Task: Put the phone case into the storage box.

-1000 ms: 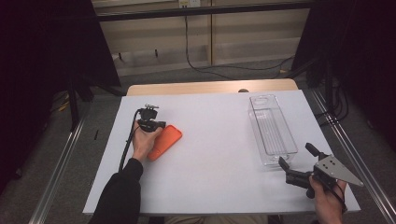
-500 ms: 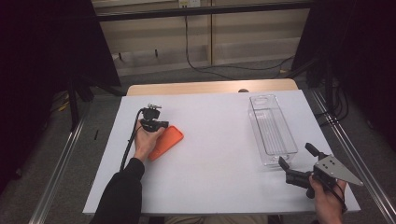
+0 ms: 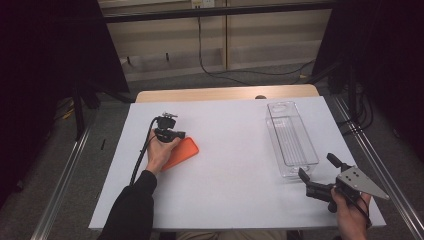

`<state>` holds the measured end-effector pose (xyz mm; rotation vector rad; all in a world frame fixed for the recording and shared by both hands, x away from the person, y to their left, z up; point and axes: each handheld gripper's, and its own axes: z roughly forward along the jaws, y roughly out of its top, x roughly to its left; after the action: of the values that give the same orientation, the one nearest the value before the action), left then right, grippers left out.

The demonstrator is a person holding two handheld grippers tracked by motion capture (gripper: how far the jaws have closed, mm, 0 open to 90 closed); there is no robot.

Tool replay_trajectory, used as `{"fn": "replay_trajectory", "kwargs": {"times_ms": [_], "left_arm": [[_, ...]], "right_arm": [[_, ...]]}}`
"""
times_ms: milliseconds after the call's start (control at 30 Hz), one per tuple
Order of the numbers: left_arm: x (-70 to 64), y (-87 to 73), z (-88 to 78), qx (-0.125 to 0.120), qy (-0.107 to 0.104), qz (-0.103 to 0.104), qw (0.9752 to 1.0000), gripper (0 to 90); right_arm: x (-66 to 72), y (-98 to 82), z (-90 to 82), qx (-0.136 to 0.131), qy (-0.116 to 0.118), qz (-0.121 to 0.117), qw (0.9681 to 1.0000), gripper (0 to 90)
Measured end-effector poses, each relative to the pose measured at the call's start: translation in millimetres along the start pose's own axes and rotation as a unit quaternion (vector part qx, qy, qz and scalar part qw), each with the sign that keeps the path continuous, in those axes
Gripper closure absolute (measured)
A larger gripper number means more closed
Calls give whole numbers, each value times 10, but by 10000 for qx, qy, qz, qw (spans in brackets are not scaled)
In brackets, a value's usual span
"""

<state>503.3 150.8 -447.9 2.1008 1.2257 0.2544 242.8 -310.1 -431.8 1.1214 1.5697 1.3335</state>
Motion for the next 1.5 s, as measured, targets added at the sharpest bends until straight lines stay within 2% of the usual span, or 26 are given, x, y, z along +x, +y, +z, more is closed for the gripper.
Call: {"fn": "replay_trajectory", "kwargs": {"times_ms": [267,667,833,900,1233,1267,1500], "left_arm": [[-134,-5,5,-1,-126,85,9999,900],[-217,-13,-41,58,-199,255,9995,900],[-230,-16,-43,108,-290,279,9991,900],[-255,-25,-41,79,-248,277,9993,900],[-318,-62,-69,159,-365,402,9984,900],[-326,-67,-68,141,-327,413,9985,900],[-380,-109,-95,156,-434,488,9977,900]], "right_arm": [[0,1,-1,-4,1,-3,10000,0],[0,2,-6,-4,-21,15,10000,0],[-1,3,-6,-29,-32,-5,10000,0],[-4,2,-6,-13,-38,-1,10000,0],[-1,2,-6,-27,-39,-3,10000,0],[0,3,-6,-29,-33,-2,10000,0],[3,1,-3,-26,-17,-5,10000,0]]}}
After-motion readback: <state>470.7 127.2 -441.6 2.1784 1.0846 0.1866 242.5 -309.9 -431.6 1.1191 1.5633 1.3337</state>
